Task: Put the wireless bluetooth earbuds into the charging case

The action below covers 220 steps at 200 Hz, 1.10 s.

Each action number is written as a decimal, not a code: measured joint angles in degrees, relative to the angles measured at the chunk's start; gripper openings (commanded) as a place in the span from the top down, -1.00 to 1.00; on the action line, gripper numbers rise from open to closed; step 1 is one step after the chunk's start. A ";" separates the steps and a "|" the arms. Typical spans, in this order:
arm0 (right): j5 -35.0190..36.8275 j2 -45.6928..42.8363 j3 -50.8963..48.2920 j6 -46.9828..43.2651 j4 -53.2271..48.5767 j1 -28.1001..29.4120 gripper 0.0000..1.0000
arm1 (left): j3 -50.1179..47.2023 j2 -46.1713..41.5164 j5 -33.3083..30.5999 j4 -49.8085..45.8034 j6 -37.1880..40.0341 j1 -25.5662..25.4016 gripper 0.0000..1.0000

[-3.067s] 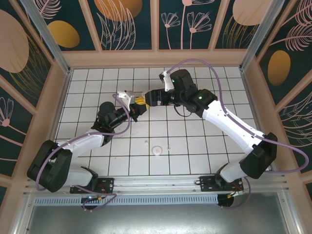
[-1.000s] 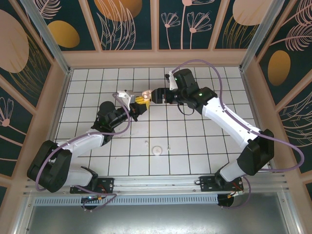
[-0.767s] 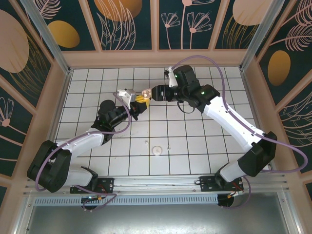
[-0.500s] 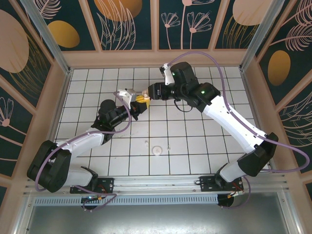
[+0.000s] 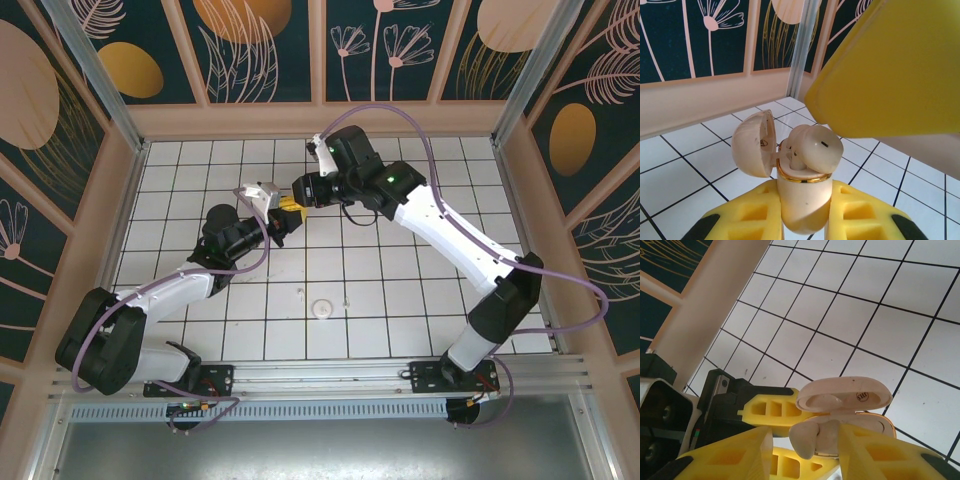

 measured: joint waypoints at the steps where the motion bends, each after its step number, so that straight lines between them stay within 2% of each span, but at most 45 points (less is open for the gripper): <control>1: 0.00 0.02 0.02 -0.04 0.00 0.00 0.24 | 0.00 0.00 0.00 -0.02 0.00 0.00 0.74; 80: -0.15 1.70 0.39 -1.25 -0.42 0.00 0.31 | 0.00 0.00 0.00 0.00 0.00 0.00 0.74; 137: -0.28 2.01 0.39 -2.67 -0.46 0.09 0.50 | 0.00 0.00 0.02 -0.35 0.00 -0.17 0.74; 220: -5.22 1.88 0.31 -7.28 -1.88 -1.46 0.61 | 0.00 0.00 1.97 -0.72 0.00 -0.20 0.73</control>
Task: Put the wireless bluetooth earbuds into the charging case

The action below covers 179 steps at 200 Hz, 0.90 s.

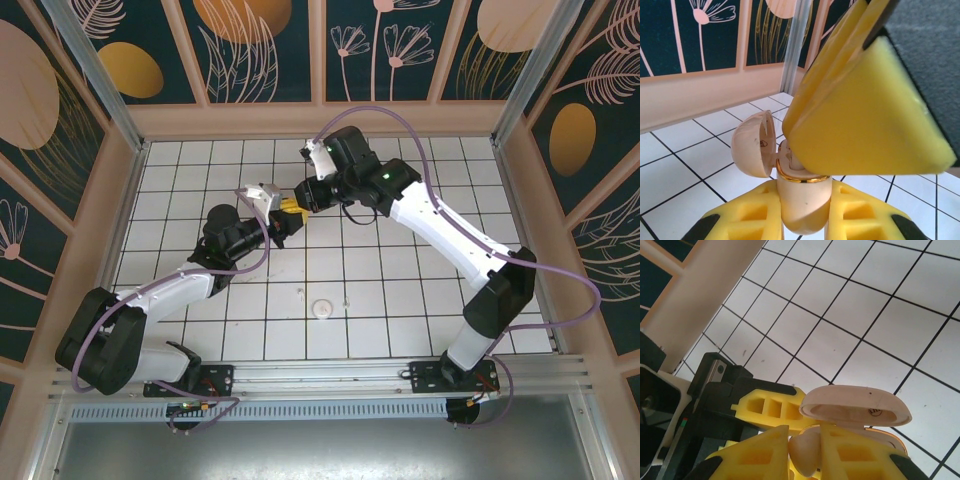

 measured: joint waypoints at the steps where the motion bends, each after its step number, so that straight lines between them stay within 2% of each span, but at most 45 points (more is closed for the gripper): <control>1: -0.15 0.00 0.00 0.00 -0.02 -0.02 0.62 | 0.00 0.00 0.07 0.00 0.00 0.00 0.73; 179: -23.50 -4.59 -4.59 -11.63 -3.91 -7.65 0.62 | 0.33 0.00 13.64 2.91 -0.48 0.00 0.70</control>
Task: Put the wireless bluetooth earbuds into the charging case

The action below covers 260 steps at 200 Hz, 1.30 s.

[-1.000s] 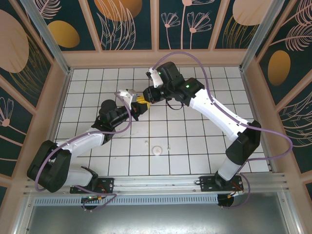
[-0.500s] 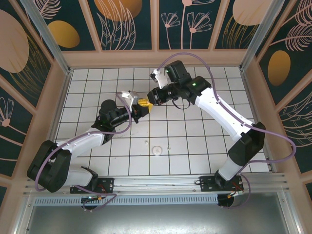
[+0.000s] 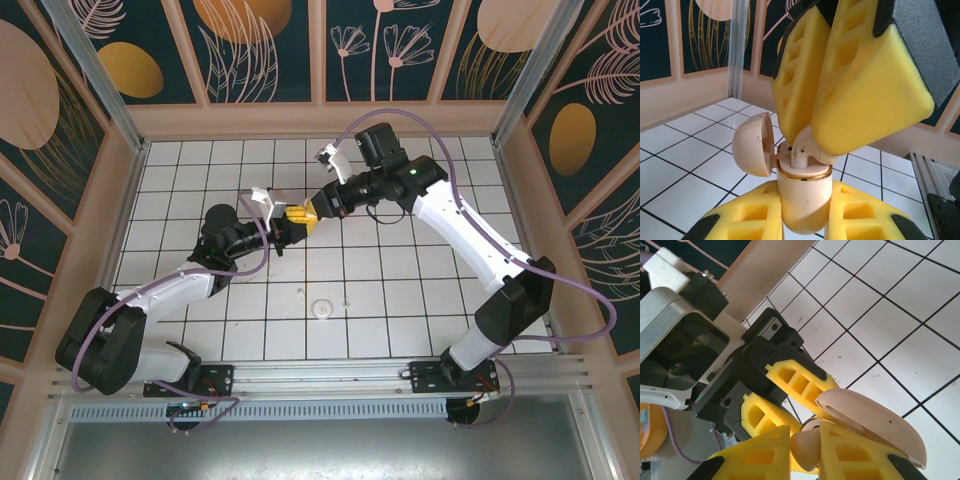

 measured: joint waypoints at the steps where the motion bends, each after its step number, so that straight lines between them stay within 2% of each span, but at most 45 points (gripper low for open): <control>1: -0.09 0.00 0.00 -0.09 -0.04 -0.04 0.62 | 0.00 0.00 0.04 0.00 0.00 0.00 0.70; 18: -1.49 0.00 0.02 -0.98 -0.83 -0.52 0.59 | 0.09 0.00 0.85 -0.02 -0.42 0.00 0.70; 53: -2.99 0.00 0.63 -1.57 -1.51 -0.79 0.38 | 0.17 0.00 1.25 -0.07 -0.70 0.00 0.69; 106: -0.76 -0.11 1.77 -0.81 -0.83 -0.63 0.21 | 0.37 -0.50 0.50 0.07 -0.83 -0.11 0.70; 145: 6.25 -2.12 2.32 0.79 0.09 0.85 0.17 | 0.46 -1.53 -3.91 -1.16 -0.09 -0.11 0.71; 205: 24.61 -7.91 1.53 9.31 3.34 5.49 0.18 | 0.52 -3.65 -13.68 -8.15 5.46 -1.05 0.73; 260: 27.52 -9.29 -2.36 20.22 6.88 6.19 0.19 | 0.79 -3.76 -19.28 -13.35 10.62 -1.51 0.73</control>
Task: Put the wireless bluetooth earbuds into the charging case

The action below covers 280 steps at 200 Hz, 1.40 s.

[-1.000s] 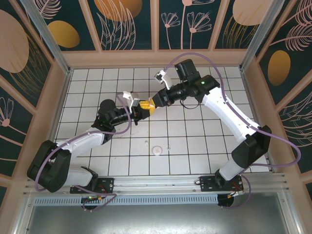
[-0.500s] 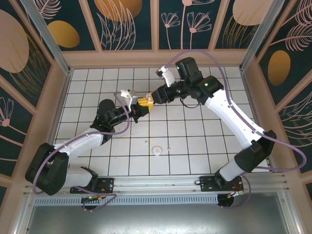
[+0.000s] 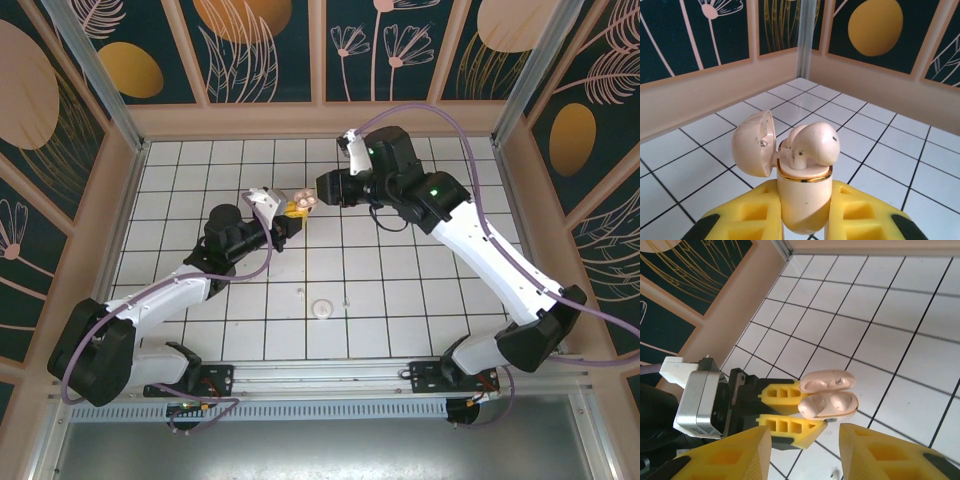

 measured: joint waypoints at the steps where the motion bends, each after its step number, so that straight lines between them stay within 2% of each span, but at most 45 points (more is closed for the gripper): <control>1: 0.00 0.07 0.00 0.13 0.00 0.04 0.19 | 0.02 0.00 -0.04 -0.11 0.07 0.00 0.73; 46: 0.07 4.68 0.72 3.98 -0.33 2.08 0.12 | 0.70 0.00 -0.92 -1.46 1.05 0.00 0.74; 96: 1.55 8.98 3.43 4.39 -2.16 3.43 0.09 | 0.72 0.00 -1.03 -1.44 1.03 0.00 0.73; 196: 2.80 12.81 5.64 3.89 -4.09 3.89 0.34 | 0.83 0.00 -1.01 -1.42 0.98 0.00 0.74; 217: 2.80 13.16 5.90 3.72 -4.09 3.89 0.35 | 0.83 0.00 -0.81 -1.44 0.98 0.00 0.74; 280: 2.58 13.33 5.95 0.26 -4.13 3.98 0.56 | 0.83 0.00 0.07 -1.46 0.98 0.02 0.74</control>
